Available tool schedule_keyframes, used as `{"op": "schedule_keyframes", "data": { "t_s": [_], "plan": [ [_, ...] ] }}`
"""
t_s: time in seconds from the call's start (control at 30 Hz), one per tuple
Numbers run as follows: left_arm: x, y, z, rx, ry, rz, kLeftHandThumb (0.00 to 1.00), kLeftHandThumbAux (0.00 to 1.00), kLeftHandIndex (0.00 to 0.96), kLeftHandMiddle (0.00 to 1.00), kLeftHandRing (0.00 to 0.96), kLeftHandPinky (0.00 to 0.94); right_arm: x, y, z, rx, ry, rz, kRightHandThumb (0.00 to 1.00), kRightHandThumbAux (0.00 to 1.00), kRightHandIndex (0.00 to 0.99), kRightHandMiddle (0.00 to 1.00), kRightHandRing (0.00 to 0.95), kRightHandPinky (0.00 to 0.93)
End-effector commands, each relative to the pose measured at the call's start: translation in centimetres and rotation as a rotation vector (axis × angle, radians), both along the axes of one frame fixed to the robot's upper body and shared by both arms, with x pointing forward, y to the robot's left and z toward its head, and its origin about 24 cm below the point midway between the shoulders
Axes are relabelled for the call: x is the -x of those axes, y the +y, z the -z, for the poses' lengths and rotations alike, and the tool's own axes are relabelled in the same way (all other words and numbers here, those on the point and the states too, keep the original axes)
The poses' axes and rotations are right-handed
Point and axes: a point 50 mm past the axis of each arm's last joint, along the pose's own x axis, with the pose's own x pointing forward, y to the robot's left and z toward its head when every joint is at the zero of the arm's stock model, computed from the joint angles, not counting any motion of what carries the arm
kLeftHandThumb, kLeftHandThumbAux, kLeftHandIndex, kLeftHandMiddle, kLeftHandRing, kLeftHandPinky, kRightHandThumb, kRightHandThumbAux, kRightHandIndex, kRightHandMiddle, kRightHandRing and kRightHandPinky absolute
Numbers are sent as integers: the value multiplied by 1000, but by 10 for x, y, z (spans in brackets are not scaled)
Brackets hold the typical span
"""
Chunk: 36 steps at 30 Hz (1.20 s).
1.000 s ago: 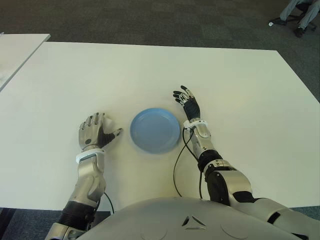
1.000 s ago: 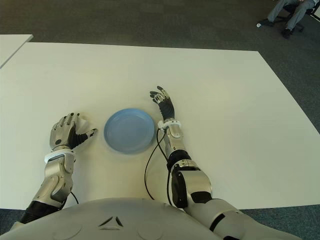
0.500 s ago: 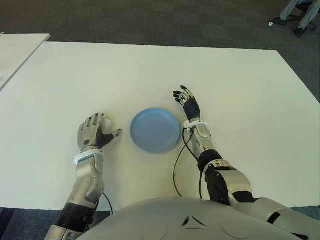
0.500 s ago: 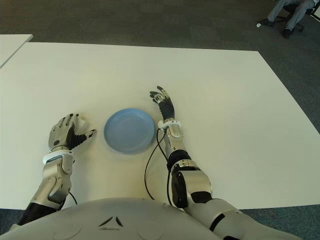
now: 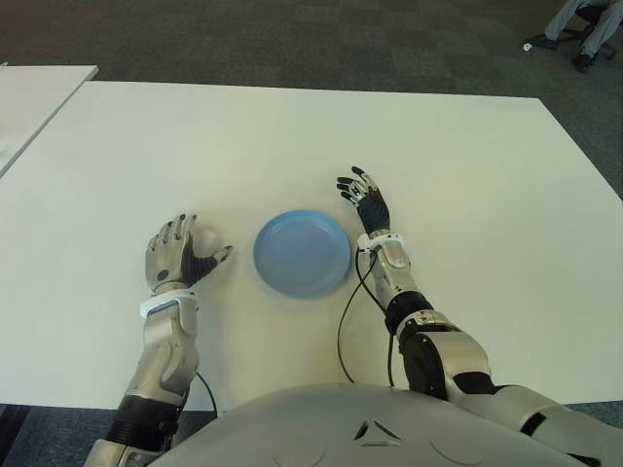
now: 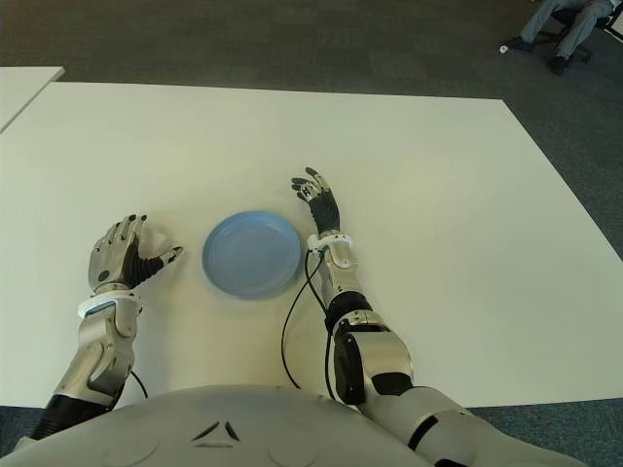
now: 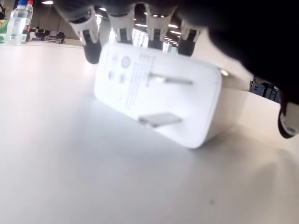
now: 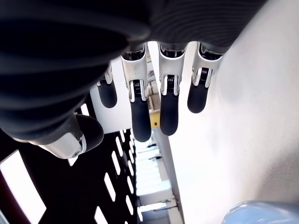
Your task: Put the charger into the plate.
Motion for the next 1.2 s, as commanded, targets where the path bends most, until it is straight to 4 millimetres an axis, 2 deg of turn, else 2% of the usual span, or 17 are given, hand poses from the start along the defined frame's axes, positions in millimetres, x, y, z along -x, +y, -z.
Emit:
{"op": "schedule_keyframes", "data": {
  "t_s": [0.03, 0.8, 1.2],
  "plan": [
    [-1, 2, -6, -1, -31, 6, 234, 391, 0, 0, 0, 0, 13, 13, 18, -28, 108, -8, 0, 519, 132, 324, 266, 190],
    [-7, 1, -22, -41, -115, 41, 230, 357, 0, 0, 0, 0, 14, 15, 19, -29, 109, -12, 0, 518, 133, 324, 267, 196],
    [-8, 7, -17, -73, -82, 18, 210, 339, 0, 0, 0, 0, 14, 15, 19, -30, 107, -12, 0, 519, 131, 328, 268, 202]
  ]
}}
